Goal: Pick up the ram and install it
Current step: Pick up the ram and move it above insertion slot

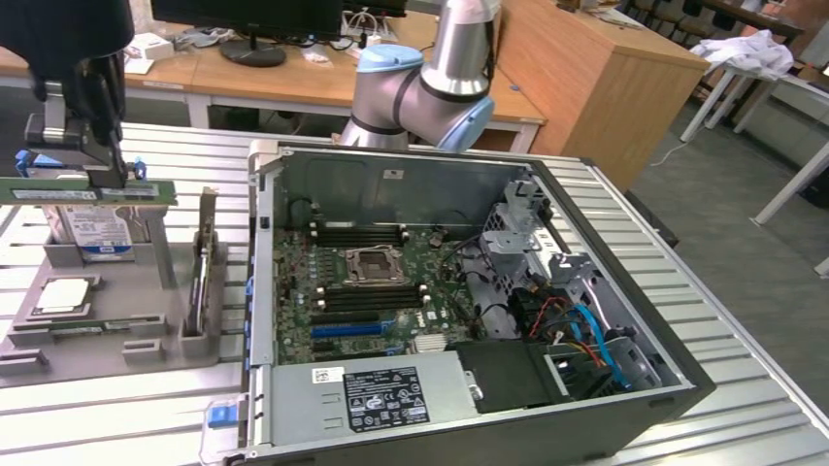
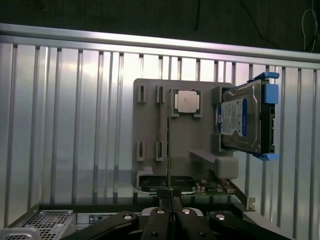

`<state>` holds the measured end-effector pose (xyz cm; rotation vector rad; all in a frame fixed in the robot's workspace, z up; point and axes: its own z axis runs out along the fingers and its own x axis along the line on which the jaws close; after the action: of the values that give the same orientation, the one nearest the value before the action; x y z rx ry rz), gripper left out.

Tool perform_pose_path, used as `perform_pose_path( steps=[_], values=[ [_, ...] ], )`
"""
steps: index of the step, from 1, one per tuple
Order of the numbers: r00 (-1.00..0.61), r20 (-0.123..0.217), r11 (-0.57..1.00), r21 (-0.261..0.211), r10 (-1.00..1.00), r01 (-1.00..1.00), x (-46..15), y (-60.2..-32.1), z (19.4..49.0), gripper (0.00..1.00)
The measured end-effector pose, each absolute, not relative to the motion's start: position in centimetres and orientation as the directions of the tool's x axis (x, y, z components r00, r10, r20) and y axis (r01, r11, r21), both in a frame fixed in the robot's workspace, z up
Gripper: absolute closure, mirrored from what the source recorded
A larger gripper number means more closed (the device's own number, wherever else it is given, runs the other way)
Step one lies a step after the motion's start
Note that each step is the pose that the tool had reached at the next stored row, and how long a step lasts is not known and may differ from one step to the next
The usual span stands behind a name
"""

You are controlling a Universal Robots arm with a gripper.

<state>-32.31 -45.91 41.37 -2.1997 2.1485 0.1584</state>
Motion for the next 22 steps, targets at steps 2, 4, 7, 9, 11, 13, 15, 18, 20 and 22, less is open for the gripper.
perform_pose_path(
  steps=[2,4,7,9,11,13,15,18,20,22],
  values=[
    [0.022,-0.119,-0.026,0.027,-0.993,-0.999,-32.0,-45.9,41.4,0.89],
    [0.023,-0.122,-0.026,0.027,-0.992,-0.999,-31.7,-45.9,41.4,0.89],
    [0.024,-0.124,-0.027,0.027,-0.992,-0.999,-31.3,-45.9,41.4,0.89],
    [0.024,-0.126,-0.028,0.027,-0.992,-0.999,-31.0,-45.9,41.4,0.89],
    [0.025,-0.128,-0.028,0.027,-0.991,-0.999,-30.7,-45.9,41.4,0.89],
    [0.025,-0.129,-0.029,0.027,-0.991,-0.999,-30.3,-45.9,41.4,0.89],
    [0.025,-0.130,-0.029,0.027,-0.991,-0.999,-29.9,-45.9,41.4,0.89],
    [0.026,-0.131,-0.029,0.027,-0.991,-0.999,-29.4,-45.9,41.4,0.89],
    [0.026,-0.133,-0.030,0.027,-0.991,-0.999,-29.1,-45.9,41.4,0.89],
    [0.026,-0.136,-0.030,0.026,-0.990,-0.999,-28.7,-45.9,41.4,0.89]
  ],
)
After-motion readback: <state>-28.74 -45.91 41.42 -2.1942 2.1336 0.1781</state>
